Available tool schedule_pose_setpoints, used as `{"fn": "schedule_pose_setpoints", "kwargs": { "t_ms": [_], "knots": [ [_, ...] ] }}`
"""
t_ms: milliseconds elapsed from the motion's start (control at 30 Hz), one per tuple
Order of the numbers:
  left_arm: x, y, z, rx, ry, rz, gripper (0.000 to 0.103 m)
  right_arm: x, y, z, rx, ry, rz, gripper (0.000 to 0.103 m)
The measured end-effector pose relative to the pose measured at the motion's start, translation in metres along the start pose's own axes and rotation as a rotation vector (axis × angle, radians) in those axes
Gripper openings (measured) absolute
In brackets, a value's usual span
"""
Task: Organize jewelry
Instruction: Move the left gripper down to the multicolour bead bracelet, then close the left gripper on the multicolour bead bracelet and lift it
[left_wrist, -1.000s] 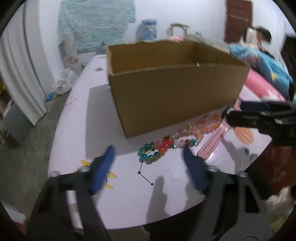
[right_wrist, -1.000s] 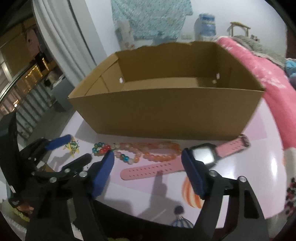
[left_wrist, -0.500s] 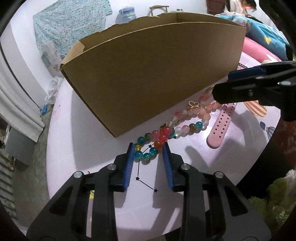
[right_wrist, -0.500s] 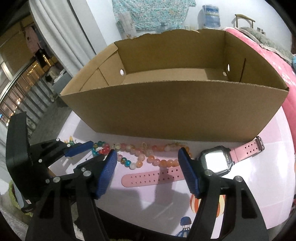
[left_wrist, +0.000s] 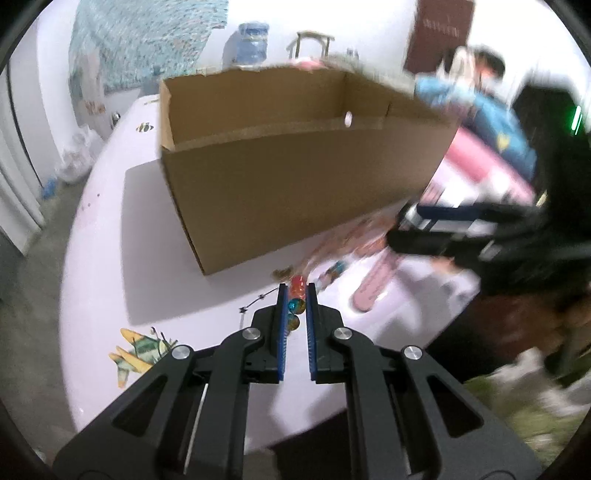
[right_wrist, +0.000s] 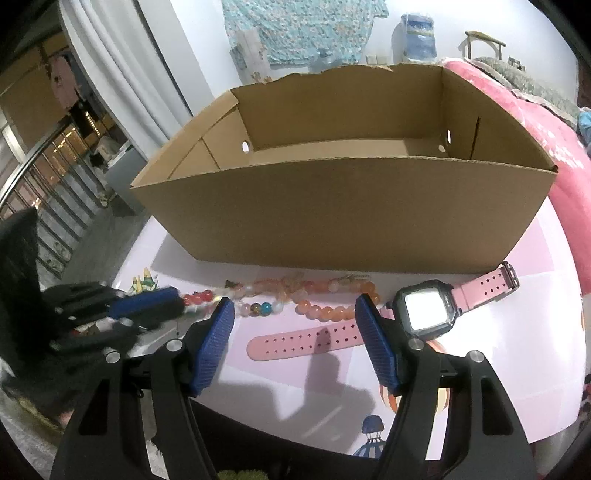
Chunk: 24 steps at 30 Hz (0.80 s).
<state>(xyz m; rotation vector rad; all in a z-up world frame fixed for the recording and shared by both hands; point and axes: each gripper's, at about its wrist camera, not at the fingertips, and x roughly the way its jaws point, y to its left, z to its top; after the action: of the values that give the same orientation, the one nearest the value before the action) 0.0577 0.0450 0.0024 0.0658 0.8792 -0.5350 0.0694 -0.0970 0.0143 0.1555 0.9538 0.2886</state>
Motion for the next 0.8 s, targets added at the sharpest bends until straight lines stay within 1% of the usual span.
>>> {"fn": "schedule_pose_setpoints", "kwargs": {
  "t_ms": [67,100,133,200,267,333,400,433,467,533,633,800],
  "knots": [
    [-0.013,0.010,0.001,-0.065,-0.027,-0.049,0.008,0.000,0.001,-0.001,0.002,0.002,0.013,0.066],
    [-0.017,0.016,0.000,-0.099,-0.035,-0.057,0.008,0.001,0.002,-0.001,0.003,0.006,0.020,0.066],
    [-0.018,0.020,-0.001,-0.116,-0.037,-0.054,0.008,0.002,0.004,-0.001,0.004,0.011,0.032,0.065],
    [-0.013,0.032,-0.005,-0.165,-0.022,-0.015,0.008,0.006,0.008,0.000,0.005,0.024,0.065,0.062],
    [-0.014,0.032,-0.014,-0.211,-0.011,0.003,0.008,0.009,0.011,0.002,0.009,0.034,0.094,0.061],
    [-0.009,0.043,-0.016,-0.245,-0.004,0.014,0.008,0.015,0.016,0.006,0.008,0.047,0.119,0.057],
    [-0.008,0.048,-0.020,-0.264,-0.001,0.024,0.008,0.024,0.020,0.009,0.007,0.069,0.128,0.051],
    [-0.004,0.053,-0.020,-0.268,0.002,0.030,0.008,0.029,0.021,0.010,0.009,0.080,0.126,0.046],
    [-0.004,0.054,-0.021,-0.272,0.003,0.035,0.008,0.036,0.021,0.012,0.015,0.099,0.122,0.044],
    [-0.001,0.059,-0.025,-0.285,0.008,0.043,0.008,0.049,0.019,0.015,0.033,0.135,0.121,0.036],
    [0.000,0.062,-0.027,-0.298,0.008,0.043,0.008,0.059,0.020,0.017,0.040,0.156,0.128,0.031],
    [0.002,0.061,-0.028,-0.287,0.008,0.051,0.008,0.064,0.034,0.022,-0.024,0.144,0.105,0.028]
  ]
}}
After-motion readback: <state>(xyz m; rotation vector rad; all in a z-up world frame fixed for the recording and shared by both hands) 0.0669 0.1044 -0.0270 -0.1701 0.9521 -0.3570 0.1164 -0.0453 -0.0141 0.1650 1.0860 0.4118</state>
